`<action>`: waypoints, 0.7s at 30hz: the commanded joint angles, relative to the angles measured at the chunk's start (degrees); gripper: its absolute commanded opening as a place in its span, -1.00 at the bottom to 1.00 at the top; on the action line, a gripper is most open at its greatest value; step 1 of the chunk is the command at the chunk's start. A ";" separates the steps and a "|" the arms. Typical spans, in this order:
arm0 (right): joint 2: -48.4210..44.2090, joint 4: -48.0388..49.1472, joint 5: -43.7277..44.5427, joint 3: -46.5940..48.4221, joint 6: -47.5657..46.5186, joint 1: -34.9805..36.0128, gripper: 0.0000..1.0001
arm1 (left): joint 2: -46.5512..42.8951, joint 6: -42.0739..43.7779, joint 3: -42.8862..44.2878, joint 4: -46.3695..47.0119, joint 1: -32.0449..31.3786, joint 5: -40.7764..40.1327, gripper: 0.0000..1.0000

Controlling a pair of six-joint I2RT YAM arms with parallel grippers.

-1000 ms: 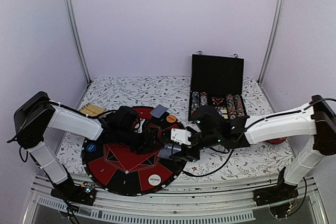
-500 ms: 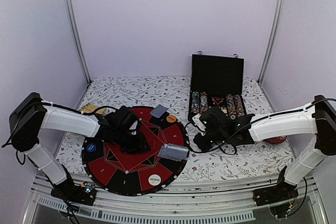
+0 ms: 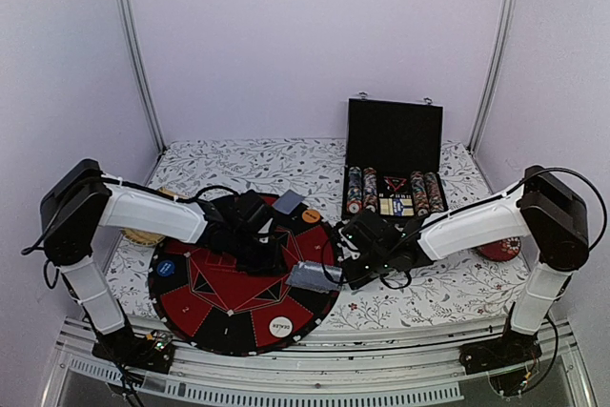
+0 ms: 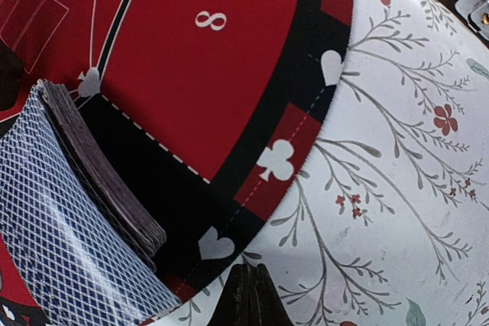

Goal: Distribute texas hold em gaming equipment
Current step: Adjust the poker card at position 9.

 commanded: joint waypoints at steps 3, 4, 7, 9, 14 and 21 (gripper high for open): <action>2.40 -1.39 -0.83 3.12 1.35 2.06 -0.95 | 3.51 0.76 1.60 0.26 -2.85 2.26 -0.33; 2.39 -1.42 -0.83 3.28 1.56 2.25 -0.94 | 3.97 0.74 1.99 0.26 -2.99 2.59 -0.33; 2.60 -1.36 -0.37 3.78 1.89 2.38 -0.95 | 4.93 0.82 2.96 0.30 -3.52 2.81 -0.34; 3.21 -1.32 -0.43 4.95 1.89 2.36 -0.95 | 5.21 0.95 3.70 0.45 -3.61 2.86 -0.34; 4.46 -1.11 -1.75 7.23 1.88 2.38 -0.95 | 5.23 1.50 4.90 0.48 -3.75 2.54 -0.34; 3.34 -1.65 -1.70 7.23 1.22 2.36 -0.93 | 4.01 2.91 5.10 -1.17 -3.16 0.04 -0.33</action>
